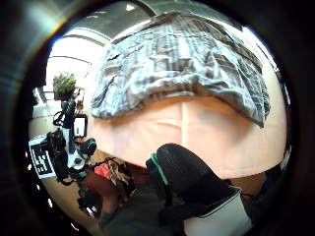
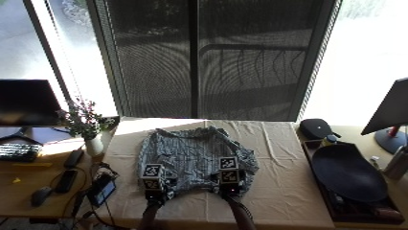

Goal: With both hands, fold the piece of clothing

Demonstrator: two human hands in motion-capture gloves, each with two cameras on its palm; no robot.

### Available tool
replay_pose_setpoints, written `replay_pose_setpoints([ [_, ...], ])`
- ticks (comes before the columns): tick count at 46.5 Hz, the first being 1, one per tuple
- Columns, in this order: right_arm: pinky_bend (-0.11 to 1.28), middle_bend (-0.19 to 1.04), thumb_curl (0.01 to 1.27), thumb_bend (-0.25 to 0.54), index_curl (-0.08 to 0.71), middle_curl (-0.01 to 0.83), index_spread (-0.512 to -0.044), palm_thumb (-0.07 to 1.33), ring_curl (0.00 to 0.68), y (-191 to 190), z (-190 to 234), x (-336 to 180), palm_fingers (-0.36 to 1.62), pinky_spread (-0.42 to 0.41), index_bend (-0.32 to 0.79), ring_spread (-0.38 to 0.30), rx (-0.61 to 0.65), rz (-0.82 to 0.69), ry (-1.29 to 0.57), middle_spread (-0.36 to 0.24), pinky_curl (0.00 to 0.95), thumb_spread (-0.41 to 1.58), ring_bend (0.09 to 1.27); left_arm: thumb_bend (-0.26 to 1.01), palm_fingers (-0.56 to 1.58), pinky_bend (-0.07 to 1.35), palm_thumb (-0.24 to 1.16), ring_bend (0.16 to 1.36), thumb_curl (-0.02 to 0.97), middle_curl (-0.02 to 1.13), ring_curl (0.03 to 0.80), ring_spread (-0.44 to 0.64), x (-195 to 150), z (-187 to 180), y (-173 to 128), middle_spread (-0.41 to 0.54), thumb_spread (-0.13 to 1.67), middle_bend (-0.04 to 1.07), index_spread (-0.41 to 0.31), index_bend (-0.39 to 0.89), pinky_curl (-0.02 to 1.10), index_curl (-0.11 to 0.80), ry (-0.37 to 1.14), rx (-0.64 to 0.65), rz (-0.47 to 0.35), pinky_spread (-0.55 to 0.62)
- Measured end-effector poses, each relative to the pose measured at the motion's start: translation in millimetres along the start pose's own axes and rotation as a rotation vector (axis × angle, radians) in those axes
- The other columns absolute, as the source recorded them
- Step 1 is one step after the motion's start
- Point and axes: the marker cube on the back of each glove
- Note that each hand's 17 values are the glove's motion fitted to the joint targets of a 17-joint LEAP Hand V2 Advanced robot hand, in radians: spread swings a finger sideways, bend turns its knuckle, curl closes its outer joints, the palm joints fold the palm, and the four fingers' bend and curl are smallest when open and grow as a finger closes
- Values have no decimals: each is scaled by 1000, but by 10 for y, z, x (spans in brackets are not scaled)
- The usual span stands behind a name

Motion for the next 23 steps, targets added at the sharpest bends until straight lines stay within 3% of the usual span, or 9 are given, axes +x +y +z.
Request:
replay_pose_setpoints([
  [13,713,168,295,-17,237,267,-401,375,206,-423,598,376,-38,253,119,195,-126,77,16,18,349,1062,244,-21,229,648,424,567,330,361,275,258,-75,469,-407,42,1046,200,-95,103,282,231,-27,-64,-1,287],
  [18,730,159,304,-20,230,263,-400,392,219,-173,451,370,-43,242,116,200,-176,82,30,27,355,1044,265,-18,216,665,443,575,339,367,281,259,-155,631,-545,47,1038,204,-88,103,287,228,-28,-91,-9,286],
  [23,760,147,312,-15,215,255,-399,419,246,-279,446,351,-5,220,95,195,-32,56,20,30,363,1035,351,-15,227,667,467,575,345,371,281,257,-177,610,-548,45,1039,206,-85,131,289,233,-70,-76,6,277],
])
